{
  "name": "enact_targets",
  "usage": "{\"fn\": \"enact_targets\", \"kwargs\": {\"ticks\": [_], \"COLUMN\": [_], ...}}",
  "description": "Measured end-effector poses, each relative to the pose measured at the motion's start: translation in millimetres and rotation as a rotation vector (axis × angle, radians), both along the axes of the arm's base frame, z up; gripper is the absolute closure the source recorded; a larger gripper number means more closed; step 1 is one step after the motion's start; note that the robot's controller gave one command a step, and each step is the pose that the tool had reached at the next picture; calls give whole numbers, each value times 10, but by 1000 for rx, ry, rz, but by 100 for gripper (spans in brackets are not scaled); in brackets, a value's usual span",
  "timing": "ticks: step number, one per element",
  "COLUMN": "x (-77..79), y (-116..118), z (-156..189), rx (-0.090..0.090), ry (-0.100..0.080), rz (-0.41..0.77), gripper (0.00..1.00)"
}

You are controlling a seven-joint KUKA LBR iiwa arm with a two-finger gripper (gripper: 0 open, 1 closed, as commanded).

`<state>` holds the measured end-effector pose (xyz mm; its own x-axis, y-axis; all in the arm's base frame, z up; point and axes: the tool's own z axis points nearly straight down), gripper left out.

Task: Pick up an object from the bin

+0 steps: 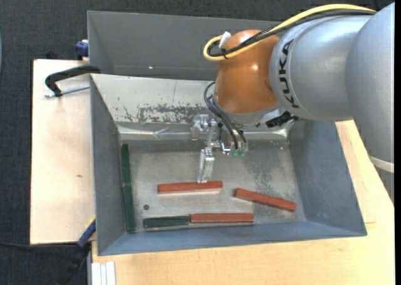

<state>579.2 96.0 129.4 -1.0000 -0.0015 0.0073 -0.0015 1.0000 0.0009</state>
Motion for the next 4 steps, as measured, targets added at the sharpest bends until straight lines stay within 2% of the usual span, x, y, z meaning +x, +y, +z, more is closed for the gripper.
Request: {"fn": "enact_targets", "kwargs": {"ticks": [1, 2, 3, 4], "x": [20, -573, -646, -571], "y": [-4, -2, 133, 19], "z": [50, -623, 70, -621], "rx": [1, -1, 2, 0], "ry": [-8, 1, -18, -7], "rz": [-1, -60, 11, -58], "gripper": [0, 0, 0, 0]}}
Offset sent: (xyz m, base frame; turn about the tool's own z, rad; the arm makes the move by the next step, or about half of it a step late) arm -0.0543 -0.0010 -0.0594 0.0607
